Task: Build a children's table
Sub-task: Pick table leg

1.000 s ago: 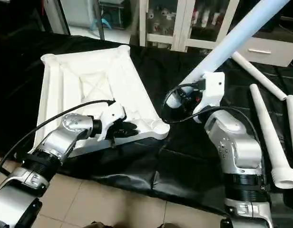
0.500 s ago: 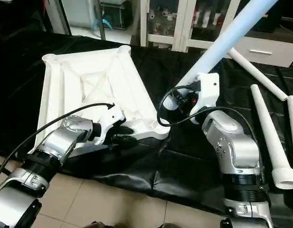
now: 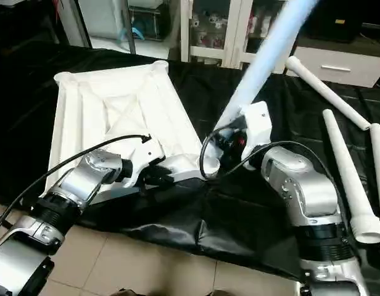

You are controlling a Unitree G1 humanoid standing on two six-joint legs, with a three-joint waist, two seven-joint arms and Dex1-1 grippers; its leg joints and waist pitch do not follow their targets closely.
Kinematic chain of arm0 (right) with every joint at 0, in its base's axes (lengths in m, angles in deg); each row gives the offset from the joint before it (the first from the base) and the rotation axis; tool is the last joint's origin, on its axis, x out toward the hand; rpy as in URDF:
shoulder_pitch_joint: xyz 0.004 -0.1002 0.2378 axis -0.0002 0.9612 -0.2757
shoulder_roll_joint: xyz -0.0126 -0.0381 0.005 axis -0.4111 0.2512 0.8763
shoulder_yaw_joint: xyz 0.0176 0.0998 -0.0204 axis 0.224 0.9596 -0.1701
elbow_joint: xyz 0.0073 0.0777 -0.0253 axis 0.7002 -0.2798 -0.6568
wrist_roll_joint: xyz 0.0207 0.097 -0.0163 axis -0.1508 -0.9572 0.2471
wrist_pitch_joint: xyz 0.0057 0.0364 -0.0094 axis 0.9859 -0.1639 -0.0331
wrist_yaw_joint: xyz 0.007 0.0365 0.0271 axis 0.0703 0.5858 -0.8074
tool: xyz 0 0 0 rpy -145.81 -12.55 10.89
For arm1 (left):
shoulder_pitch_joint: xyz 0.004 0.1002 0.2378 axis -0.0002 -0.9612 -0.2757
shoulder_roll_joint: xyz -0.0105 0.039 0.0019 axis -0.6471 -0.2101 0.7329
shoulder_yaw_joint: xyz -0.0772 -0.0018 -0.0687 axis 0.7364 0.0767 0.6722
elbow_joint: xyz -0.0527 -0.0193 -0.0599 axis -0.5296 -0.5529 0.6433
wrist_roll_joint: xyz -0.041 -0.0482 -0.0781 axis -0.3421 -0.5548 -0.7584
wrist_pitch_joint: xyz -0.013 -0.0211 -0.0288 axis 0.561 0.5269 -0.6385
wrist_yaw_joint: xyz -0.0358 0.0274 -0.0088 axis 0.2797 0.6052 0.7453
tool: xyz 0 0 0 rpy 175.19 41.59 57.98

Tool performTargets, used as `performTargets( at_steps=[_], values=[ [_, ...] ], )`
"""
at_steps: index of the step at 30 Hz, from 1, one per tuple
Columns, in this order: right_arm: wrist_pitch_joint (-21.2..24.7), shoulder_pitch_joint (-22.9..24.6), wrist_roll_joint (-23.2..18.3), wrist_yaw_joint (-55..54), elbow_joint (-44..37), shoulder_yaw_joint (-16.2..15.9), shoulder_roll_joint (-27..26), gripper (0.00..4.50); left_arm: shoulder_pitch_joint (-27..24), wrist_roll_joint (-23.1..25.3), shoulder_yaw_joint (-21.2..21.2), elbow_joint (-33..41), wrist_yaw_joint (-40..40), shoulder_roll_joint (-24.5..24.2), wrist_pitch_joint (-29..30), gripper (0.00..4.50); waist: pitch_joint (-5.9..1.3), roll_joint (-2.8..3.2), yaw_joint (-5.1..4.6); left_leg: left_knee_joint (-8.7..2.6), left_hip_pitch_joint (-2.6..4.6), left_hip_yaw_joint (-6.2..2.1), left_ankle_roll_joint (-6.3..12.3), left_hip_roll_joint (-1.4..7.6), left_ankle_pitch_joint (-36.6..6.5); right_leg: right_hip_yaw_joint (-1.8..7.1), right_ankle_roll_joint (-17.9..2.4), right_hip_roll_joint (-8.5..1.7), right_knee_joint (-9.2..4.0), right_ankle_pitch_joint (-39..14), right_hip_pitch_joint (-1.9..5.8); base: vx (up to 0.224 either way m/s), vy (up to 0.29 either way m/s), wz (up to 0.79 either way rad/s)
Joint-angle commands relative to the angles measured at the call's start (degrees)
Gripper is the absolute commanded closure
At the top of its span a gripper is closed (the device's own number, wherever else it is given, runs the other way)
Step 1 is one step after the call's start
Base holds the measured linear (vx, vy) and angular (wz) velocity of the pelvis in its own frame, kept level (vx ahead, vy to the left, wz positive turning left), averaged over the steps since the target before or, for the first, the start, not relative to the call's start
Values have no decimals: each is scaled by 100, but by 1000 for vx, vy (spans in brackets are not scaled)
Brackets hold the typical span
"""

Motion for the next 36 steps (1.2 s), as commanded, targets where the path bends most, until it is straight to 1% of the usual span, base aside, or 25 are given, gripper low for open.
performTargets(
  at_steps=[1, 2, 3, 4, 5, 6, 9, 12, 13, 14, 15, 17, 18, 21, 23, 26, 27, 28, 29, 31, 32, 33, 34, 35, 36],
  values=[
    [121, -163, 63, 115, 62, -85, 27, 259, -135, 48, -107, -101, 15, -8, 193, 403, -379, -70, 10, -425, 114, -220, 204, 428, -934, 222, -1373, -363, -365, -995, 274, 0, 0, 0],
    [136, -169, 59, 130, 68, -97, 33, 259, -137, 48, -107, -96, 17, -9, 197, 415, -378, -84, 21, -422, 117, -218, 229, 433, -898, 224, -1373, -363, -365, -997, 272, 0, 0, 0],
    [241, -187, 45, 214, 67, -183, 79, 259, -145, 45, -106, -76, 24, -11, 212, 429, -377, -75, 24, -425, 115, -220, 242, 434, -875, 224, -1374, -358, -360, -980, 274, 0, 0, 0],
    [327, -197, 43, 290, 52, -272, 127, 259, -155, 38, -101, -51, 36, -18, 227, 437, -380, -75, 25, -423, 111, -222, 256, 434, -842, 220, -1376, -354, -354, -940, 280, 0, 0, 0],
    [414, -213, 54, 335, 45, -329, 154, 259, -165, 29, -95, -24, 45, -27, 244, 442, -374, -90, 31, -429, 111, -226, 278, 446, -814, 219, -1374, -360, -351, -938, 275, 0, 0, 0],
    [443, -232, 62, 341, 59, -343, 145, 259, -172, 20, -86, -7, 46, -30, 255, 446, -372, -84, 27, -427, 115, -222, 275, 442, -864, 219, -1356, -363, -365, -1026, 268, 0, 0, 0],
    [483, -293, 68, 349, 126, -349, 124, 259, -178, 17, -78, 19, 65, -38, 279, 450, -379, -87, 25, -424, 116, -220, 268, 440, -798, 221, -1355, -355, -354, -960, 265, 0, 0, 0],
    [507, -417, 112, 406, 311, -423, 112, 259, -187, 18, -77, 50, 92, -47, 310, 450, -386, -80, 20, -415, 111, -218, 287, 435, -735, 218, -1403, -362, -344, -858, 270, 0, 0, 0],
    [448, -484, 209, 419, 464, -488, 94, 259, -184, 19, -80, 61, 102, -47, 327, 450, -385, -94, 17, -410, 105, -218, 289, 433, -749, 217, -1417, -363, -338, -879, 274, 0, 0, 0],
    [439, -494, 224, 421, 487, -497, 91, 259, -182, 19, -81, 61, 103, -47, 329, 450, -380, -90, 17, -416, 101, -220, 285, 433, -754, 217, -1409, -364, -346, -910, 276, 0, 0, 0],
    [383, -585, 333, 461, 678, -591, 80, 260, -165, 18, -85, 67, 124, -48, 350, 450, -383, -79, 14, -413, 109, -220, 275, 432, -762, 216, -1405, -361, -344, -930, 272, 0, 0, 0],
    [362, -628, 383, 487, 765, -649, 85, 261, -160, 16, -88, 75, 139, -51, 357, 450, -377, -82, 7, -415, 113, -217, 259, 434, -798, 216, -1406, -355, -351, -956, 267, 0, 0, 0],
    [417, -752, 458, 534, 966, -746, 102, 261, -149, 21, -93, 78, 171, -65, 361, 450, -383, -86, -1, -416, 105, -225, 253, 430, -786, 212, -1420, -358, -336, -928, 279, 0, 0, 0],
    [443, -868, 485, 607, 1117, -805, 89, 261, -147, 23, -94, 89, 194, -80, 368, 450, -375, -81, -7, -418, 110, -222, 235, 434, -856, 216, -1411, -360, -353, -988, 273, 0, 0, 0],
    [504, -900, 448, 658, 1149, -818, 73, 261, -152, 21, -97, 102, 205, -88, 377, 450, -377, -88, -12, -421, 114, -222, 212, 435, -899, 218, -1411, -355, -356, -1009, 275, 0, 0, 0],
    [566, -972, 431, 835, 1374, -879, 7, 261, -189, 14, -100, 149, 224, -104, 404, 450, -386, -93, -17, -415, 112, -221, 235, 432, -846, 217, -1438, -354, -342, -902, 279, 0, 0, 0],
    [565, -972, 432, 836, 1377, -879, 6, 261, -189, 14, -100, 149, 224, -104, 404, 450, -388, -92, -16, -412, 113, -219, 233, 434, -851, 217, -1450, -360, -345, -910, 278, 0, 0, 0],
    [481, -975, 466, 882, 1493, -890, -39, 261, -209, 8, -98, 178, 222, -102, 425, 450, -391, -129, -13, -409, 113, -211, 244, 439, -823, 218, -1461, -361, -342, -876, 277, 0, 0, 0],
    [464, -973, 464, 904, 1512, -890, -51, 261, -216, 5, -97, 197, 221, -101, 439, 450, -391, -106, 1, -409, 113, -215, 251, 445, -773, 220, -1469, -371, -331, -830, 282, 0, 0, 0],
    [449, -951, 461, 912, 1488, -887, -52, 261, -226, 0, -93, 220, 217, -100, 456, 450, -391, -112, 4, -412, 114, -215, 267, 447, -738, 216, -1467, -361, -324, -792, 281, 0, 0, 0],
    [420, -856, 409, 931, 1378, -810, -57, 261, -256, -12, -79, 270, 200, -103, 484, 450, -388, -132, 1, -414, 112, -214, 277, 449, -752, 217, -1461, -363, -326, -811, 285, 0, 0, 0],
    [357, -801, 399, 921, 1328, -768, -56, 261, -265, -15, -72, 282, 188, -103, 490, 450, -387, -121, 9, -415, 116, -216, 273, 453, -760, 218, -1457, -370, -330, -832, 281, 0, 0, 0],
    [252, -709, 387, 904, 1244, -697, -54, 261, -283, -19, -62, 309, 170, -104, 501, 450, -382, -134, 10, -421, 119, -214, 259, 457, -809, 220, -1430, -371, -342, -903, 273, 0, 0, 0],
    [252, -709, 387, 904, 1244, -697, -54, 261, -283, -19, -62, 309, 170, -104, 501, 450, -385, -131, 12, -418, 120, -213, 251, 455, -812, 220, -1419, -369, -342, -913, 273, 0, 0, 0],
    [69, -527, 323, 834, 1129, -495, -92, 261, -307, -26, -43, 340, 144, -102, 506, 450, -388, -152, 10, -422, 122, -211, 242, 457, -816, 220, -1408, -368, -344, -908, 270, 0, 0, 0]
  ],
)
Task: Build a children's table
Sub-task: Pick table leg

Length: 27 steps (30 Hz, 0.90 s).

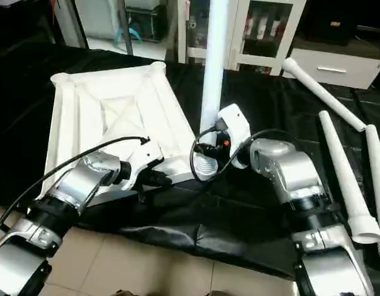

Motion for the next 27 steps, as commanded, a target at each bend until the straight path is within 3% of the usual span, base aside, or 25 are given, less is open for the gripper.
performTargets(
  at_steps=[1, 2, 12, 14, 17, 21, 24, 27],
  values=[
    [-56, 307, -80, -66, -65, 125, -83, 261, -164, -4, -33, -18, -33, -46, 151, 450, -356, -72, 25, -421, 119, -211, 240, 450, -826, 230, -1400, -377, -344, -919, 260, 0, 0, 0],
    [-160, 504, -165, -121, -191, 322, -125, 261, -182, -14, -12, 8, -51, -43, 163, 450, -355, -65, 36, -435, 124, -211, 225, 457, -861, 233, -1359, -375, -357, -940, 260, 0, 0, 0],
    [-552, 1512, -328, -552, -650, 955, -418, 262, -208, -32, 0, 55, -54, -27, 207, 450, -336, -8, 19, -480, 131, -232, 83, 442, -1246, 224, -1246, -357, -417, -1311, 230, 0, 0, 0],
    [-563, 1631, -256, -537, -726, 866, -393, 262, -207, -32, -4, 58, -43, -25, 211, 450, -337, 6, 21, -490, 134, -238, 58, 445, -1270, 221, -1230, -351, -414, -1256, 232, 0, 0, 0],
    [-579, 1825, 52, -514, -881, 451, -203, 262, -199, -21, -17, 53, -37, -28, 208, 450, -326, -1, 12, -505, 129, -241, 23, 444, -1366, 218, -1196, -347, -425, -1325, 239, 0, 0, 0],
    [-485, 1915, 432, -344, -981, -132, 70, 262, -190, -18, -26, 55, -27, -32, 208, 450, -297, -6, 3, -521, 148, -253, -25, 437, -1624, 231, -1068, -362, -482, -1859, 226, 0, 0, 0],
    [-375, 1825, 518, -293, -978, -299, 112, 262, -181, -16, -28, 50, -14, -37, 204, 450, -296, -22, -11, -533, 156, -262, -72, 441, -1738, 237, -989, -360, -502, -2019, 212, 0, 0, 0],
    [-276, 1705, 495, -270, -931, -363, 112, 263, -178, -16, -33, 56, -4, -48, 204, 450, -301, -2, -17, -541, 158, -270, -90, 446, -1764, 238, -1009, -354, -489, -1921, 206, 0, 0, 0]
  ],
)
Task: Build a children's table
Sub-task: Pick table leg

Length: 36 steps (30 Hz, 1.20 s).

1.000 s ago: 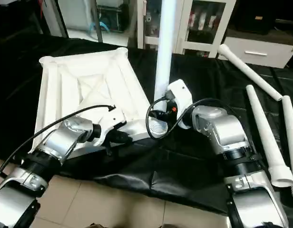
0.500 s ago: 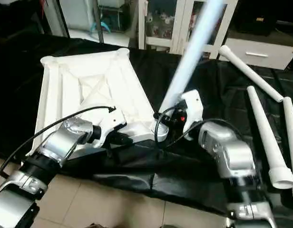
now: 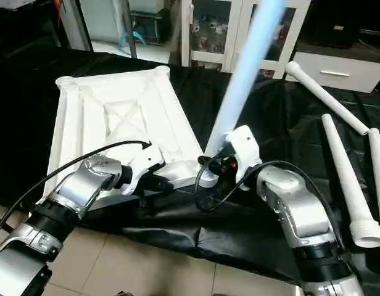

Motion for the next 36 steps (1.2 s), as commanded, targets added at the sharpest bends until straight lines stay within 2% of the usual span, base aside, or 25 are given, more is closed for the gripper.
performTargets(
  at_steps=[1, 4, 8, 9, 10, 13, 14, 16, 17, 18, 23, 26, 28, 29, 30, 31, 32, 33, 35, 36],
  values=[
    [609, 164, 179, 116, 502, -395, 45, 263, -39, 26, -1, -70, -53, -68, 111, 450, -268, -23, -27, -515, 104, -269, -94, 453, -1780, 235, -1067, -351, -470, -1858, 149, 0, 0, 0],
    [650, -51, 226, 46, 788, -404, -46, 263, -50, 15, -9, -47, -25, -80, 114, 450, -257, -55, -52, -513, 97, -268, -96, 443, -1881, 235, -1064, -360, -486, -2043, 138, 0, 0, 0],
    [660, -198, 281, -65, 1228, -388, -253, 263, -75, 12, -23, -8, -8, -87, 115, 450, -251, -35, -81, -535, 100, -294, -225, 446, -2080, 233, -1014, -357, -493, -2176, 121, 0, 0, 0],
    [640, -171, 309, -50, 1279, -445, -254, 263, -81, 9, -23, -2, -8, -84, 120, 450, -248, -30, -100, -545, 107, -301, -256, 450, -2172, 233, -984, -358, -501, -2211, 116, 0, 0, 0],
    [626, -119, 344, -11, 1307, -518, -237, 263, -81, 6, -21, 2, -15, -78, 126, 450, -250, -64, -116, -545, 111, -304, -264, 451, -2221, 233, -965, -357, -498, -2242, 112, 0, 0, 0],
    [538, 81, 418, 22, 1344, -642, -244, 263, -89, -6, 1, 13, -63, -69, 137, 450, -255, -43, -161, -564, 116, -315, -324, 457, -2367, 234, -935, -351, -514, -2211, 94, 0, 0, 0],
    [527, 103, 424, 24, 1354, -642, -258, 263, -92, -9, 7, 17, -75, -69, 139, 450, -252, -46, -170, -576, 138, -318, -359, 464, -2477, 232, -939, -342, -520, -2174, 80, 0, 0, 0],
    [518, 171, 430, 24, 1322, -641, -264, 263, -91, -15, 23, 2, -87, -80, 132, 450, -255, -46, -178, -587, 152, -324, -382, 464, -2563, 224, -949, -340, -525, -2147, 88, 0, 0, 0],
    [510, 185, 437, 30, 1321, -639, -264, 263, -88, -18, 26, -2, -90, -85, 130, 450, -259, -64, -185, -600, 152, -334, -383, 466, -2588, 219, -947, -345, -527, -2141, 107, 0, 0, 0],
    [499, 195, 444, 29, 1325, -634, -266, 263, -89, -21, 28, -6, -89, -94, 128, 450, -246, -48, -188, -605, 160, -332, -396, 465, -2625, 227, -948, -344, -538, -2142, 96, 0, 0, 0],
    [423, 194, 477, -76, 1363, -559, -329, 263, -104, -17, 9, 3, -54, -124, 117, 450, -239, -74, -202, -606, 167, -347, -401, 458, -2765, 237, -868, -365, -575, -2490, 90, 0, 0, 0],
    [234, 178, 534, -325, 1449, -422, -449, 263, -129, -11, -2, 14, -30, -150, 95, 450, -231, -69, -212, -615, 174, -360, -428, 460, -2864, 234, -808, -368, -595, -2653, 66, 0, 0, 0],
    [119, 137, 549, -543, 1526, -287, -568, 263, -137, -12, 26, -2, -83, -147, 80, 450, -218, -66, -254, -624, 174, -381, -464, 453, -3078, 224, -731, -365, -618, -2892, 36, 0, 0, 0],
    [3, 41, 579, -875, 1670, -116, -721, 263, -127, -26, 82, -32, -187, -101, 89, 450, -210, -7, -263, -628, 192, -391, -502, 451, -3176, 222, -713, -364, -626, -2966, 17, 0, 0, 0],
    [-89, -70, 605, -1218, 1833, 56, -879, 263, -103, -50, 174, -87, -372, -11, 128, 450, -206, -46, -321, -623, 198, -402, -530, 434, -3356, 192, -656, -345, -654, -3132, 0, 0, 0, 0],
    [-206, -207, 641, -1585, 2038, 214, -1043, 263, -68, -70, 268, -149, -598, 113, 203, 450, -202, -50, -383, -632, 198, -431, -556, 431, -3497, 158, -622, -345, -657, -3282, 8, 0, 0, 0],
    [-302, -331, 677, -1877, 2226, 321, -1162, 263, -30, -76, 327, -202, -789, 232, 266, 450, -190, -34, -395, -632, 177, -462, -564, 423, -3570, 142, -571, -352, -663, -3385, 8, 0, 0, 0],
    [-421, -515, 711, -2237, 2505, 441, -1314, 263, 36, -86, 413, -292, -1077, 422, 365, 450, -184, -18, -488, -666, 146, -524, -599, 417, -3767, 82, -475, -344, -672, -3455, 55, 0, 0, 0],
    [-475, -621, 718, -2410, 2668, 495, -1393, 263, 80, -96, 467, -353, -1247, 537, 426, 450, -191, 3, -522, -668, 154, -537, -610, 415, -3825, 63, -487, -352, -669, -3427, 64, 0, 0, 0],
    [-618, -860, 731, -2785, 3040, 593, -1562, 263, 205, -141, 635, -534, -1697, 812, 538, 450, -184, 26, -564, -658, 187, -549, -570, 402, -3910, 35, -496, -359, -721, -3325, 49, 0, 0, 0]
  ],
)
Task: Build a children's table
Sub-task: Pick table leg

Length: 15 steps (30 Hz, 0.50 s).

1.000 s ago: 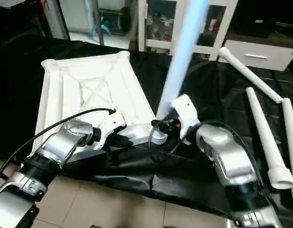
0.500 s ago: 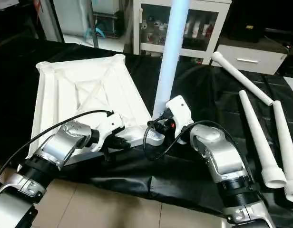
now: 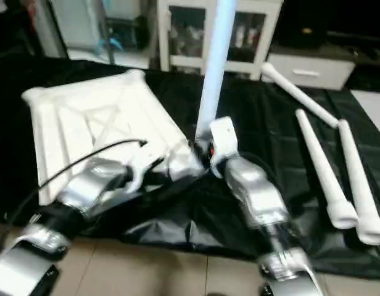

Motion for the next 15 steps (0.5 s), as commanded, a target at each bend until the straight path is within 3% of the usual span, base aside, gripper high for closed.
performTargets(
  at_steps=[1, 2, 3, 7, 8, 9, 11, 15],
  values=[
    [27, -125, 256, -1059, 1433, 417, -149, 263, 275, -269, 498, -426, -947, 523, 109, 450, -170, 16, -104, -594, 150, -369, -526, 423, -3877, 120, -665, -365, -495, -3212, -56, 0, 0, 0],
    [27, -125, 256, -1059, 1433, 417, -149, 263, 275, -269, 498, -426, -947, 523, 109, 450, -168, 30, -131, -597, 153, -382, -523, 418, -3889, 101, -685, -362, -507, -3179, -45, 0, 0, 0],
    [-248, -511, 300, -1583, 2063, 540, -371, 263, 590, -371, 797, -917, -1809, 947, -56, 450, -186, 26, -124, -588, 160, -358, -483, 415, -3807, 102, -706, -364, -534, -3038, -39, 0, 0, 0],
    [-638, -1000, 345, -2255, 2908, 653, -587, 263, 1034, -462, 1141, -1535, -2833, 1392, -411, 450, -203, -17, -149, -579, 52, -327, -291, 406, -3385, 131, -913, -396, -494, -2559, 6, 0, 0, 0],
    [-671, -1041, 336, -2313, 2984, 676, -599, 264, 1065, -465, 1172, -1573, -2912, 1413, -442, 450, -223, -46, -142, -578, 24, -318, -227, 413, -3198, 150, -968, -410, -478, -2401, 34, 0, 0, 0],
    [-693, -1069, 330, -2352, 3036, 692, -608, 264, 1086, -467, 1193, -1598, -2966, 1427, -463, 450, -262, -38, -111, -571, -30, -302, -136, 418, -2792, 178, -1081, -434, -430, -2010, 87, 0, 0, 0],
    [-874, -1257, 327, -2502, 3418, 789, -643, 264, 1175, -469, 1330, -1738, -3160, 1501, -508, 450, -254, -47, -85, -557, -48, -249, 34, 421, -2403, 193, -1243, -430, -409, -1653, 87, 0, 0, 0],
    [-1273, -1529, 405, -2686, 4012, 913, -680, 264, 1303, -390, 1383, -2099, -3350, 1452, -651, 450, -270, -42, -64, -536, -60, -230, 188, 427, -2089, 186, -1328, -439, -393, -1654, 112, 0, 0, 0]
  ],
)
